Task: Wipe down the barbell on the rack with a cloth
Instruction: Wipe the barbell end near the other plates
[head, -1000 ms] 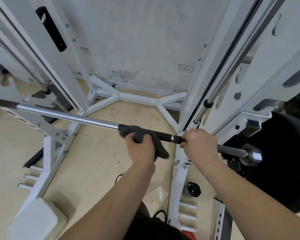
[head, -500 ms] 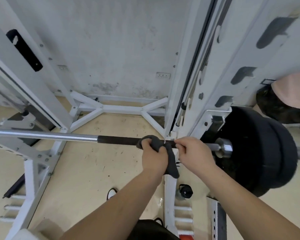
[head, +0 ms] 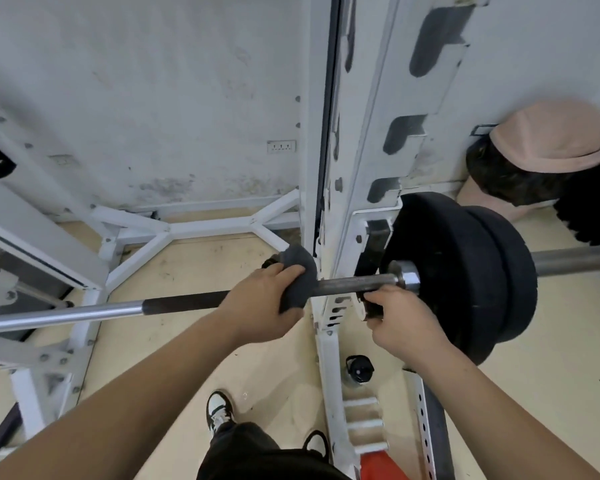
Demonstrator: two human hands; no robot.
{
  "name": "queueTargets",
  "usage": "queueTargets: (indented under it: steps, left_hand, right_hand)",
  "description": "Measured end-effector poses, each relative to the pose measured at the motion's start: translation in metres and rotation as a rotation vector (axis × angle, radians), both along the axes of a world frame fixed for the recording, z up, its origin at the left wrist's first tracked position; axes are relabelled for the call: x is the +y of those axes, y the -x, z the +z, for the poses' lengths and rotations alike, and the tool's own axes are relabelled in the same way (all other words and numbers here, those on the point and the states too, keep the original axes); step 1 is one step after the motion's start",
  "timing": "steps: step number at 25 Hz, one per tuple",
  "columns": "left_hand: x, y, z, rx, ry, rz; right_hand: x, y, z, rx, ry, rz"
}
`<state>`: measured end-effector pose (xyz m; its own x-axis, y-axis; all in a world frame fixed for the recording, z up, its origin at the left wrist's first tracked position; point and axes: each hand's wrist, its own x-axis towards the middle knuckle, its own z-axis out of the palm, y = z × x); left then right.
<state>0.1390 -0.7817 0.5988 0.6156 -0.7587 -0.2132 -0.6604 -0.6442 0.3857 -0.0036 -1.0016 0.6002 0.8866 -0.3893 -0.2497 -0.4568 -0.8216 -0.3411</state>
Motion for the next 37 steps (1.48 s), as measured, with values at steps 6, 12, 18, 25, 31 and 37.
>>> queueTargets:
  steps: [6,12,18,25,31,37]
  left_hand:
    - [-0.063,0.009,-0.016,-0.177,0.107,-0.151]
    - [-0.048,0.014,-0.013,-0.186,0.146,-0.1]
    - [-0.043,0.01,-0.008,-0.184,0.079,0.019]
    - [-0.023,0.02,-0.016,-0.294,0.033,-0.043]
    - [-0.009,0.025,0.032,-0.314,-0.107,0.224]
    - [-0.082,0.055,0.006,-0.202,0.14,-0.053]
  right_hand:
    - [-0.011,-0.003,0.004,0.01,-0.071,0.022]
    - [-0.011,-0.011,0.006,0.047,-0.054,-0.02]
    - [-0.012,-0.013,0.006,0.083,-0.063,-0.033]
    - [-0.005,0.004,0.018,0.059,-0.012,0.037]
    - [-0.027,0.023,0.068,-0.557,0.272,0.086]
    - [-0.079,0.019,0.079,-0.486,0.434,-0.248]
